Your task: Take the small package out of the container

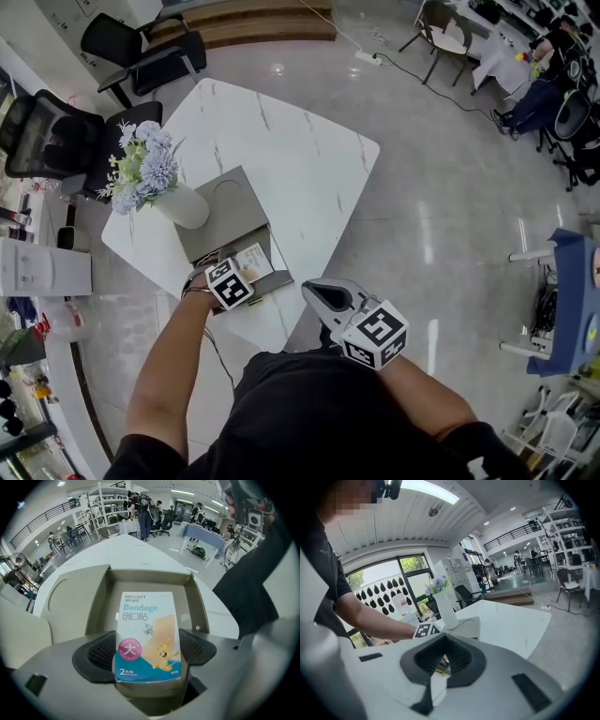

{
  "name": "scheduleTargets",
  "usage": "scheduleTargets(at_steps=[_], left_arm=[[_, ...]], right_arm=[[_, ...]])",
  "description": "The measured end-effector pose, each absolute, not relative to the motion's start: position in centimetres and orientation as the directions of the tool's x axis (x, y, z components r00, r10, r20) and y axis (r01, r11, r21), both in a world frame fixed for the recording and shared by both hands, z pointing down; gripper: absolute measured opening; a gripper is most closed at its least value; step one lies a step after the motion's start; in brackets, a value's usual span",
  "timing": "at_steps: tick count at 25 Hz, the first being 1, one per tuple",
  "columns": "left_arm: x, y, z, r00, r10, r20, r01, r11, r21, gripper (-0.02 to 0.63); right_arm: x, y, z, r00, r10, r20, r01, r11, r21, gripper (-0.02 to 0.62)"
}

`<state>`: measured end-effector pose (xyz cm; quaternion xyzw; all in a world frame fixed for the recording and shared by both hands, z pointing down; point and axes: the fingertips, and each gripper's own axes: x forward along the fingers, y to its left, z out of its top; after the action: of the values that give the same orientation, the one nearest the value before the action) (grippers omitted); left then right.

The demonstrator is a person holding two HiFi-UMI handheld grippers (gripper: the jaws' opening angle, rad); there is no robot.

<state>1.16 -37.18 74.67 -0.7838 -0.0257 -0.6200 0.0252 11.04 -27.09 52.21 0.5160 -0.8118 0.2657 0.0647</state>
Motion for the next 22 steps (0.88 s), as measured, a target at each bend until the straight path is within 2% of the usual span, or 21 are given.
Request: scheduleTargets(at_steps=[6, 13, 18, 22], left_arm=[[1.1, -37.2, 74.9, 0.183, 0.038, 0.982, 0.067, -0.997, 0.027, 0.42], [1.3, -37.0, 73.7, 0.182, -0.011, 0.983, 0.097, -0.995, -0.029, 0.417], [1.7, -37.4, 70.1, 0.244, -0.057, 0.968, 0.11, -0.99, -0.086, 0.417], [2.1, -38.5, 65.4, 0.352, -0.14, 0.926, 0.041, -0.986, -0.164, 0.417]], right_arm=[[11.2, -27.3, 52.2, -0.455, -0.806, 0.379, -0.873, 0.319, -0.369, 0.002], [11.5, -27.5, 51.7, -0.442, -0.817, 0.371, -0.879, 0.31, -0.363, 0.002], [10.9, -27.7, 51.0, -0.448, -0.819, 0.359, -0.877, 0.325, -0.353, 0.002], [10.1, -28.0, 50.2, -0.453, -0.822, 0.344, -0.877, 0.342, -0.338, 0.002]])
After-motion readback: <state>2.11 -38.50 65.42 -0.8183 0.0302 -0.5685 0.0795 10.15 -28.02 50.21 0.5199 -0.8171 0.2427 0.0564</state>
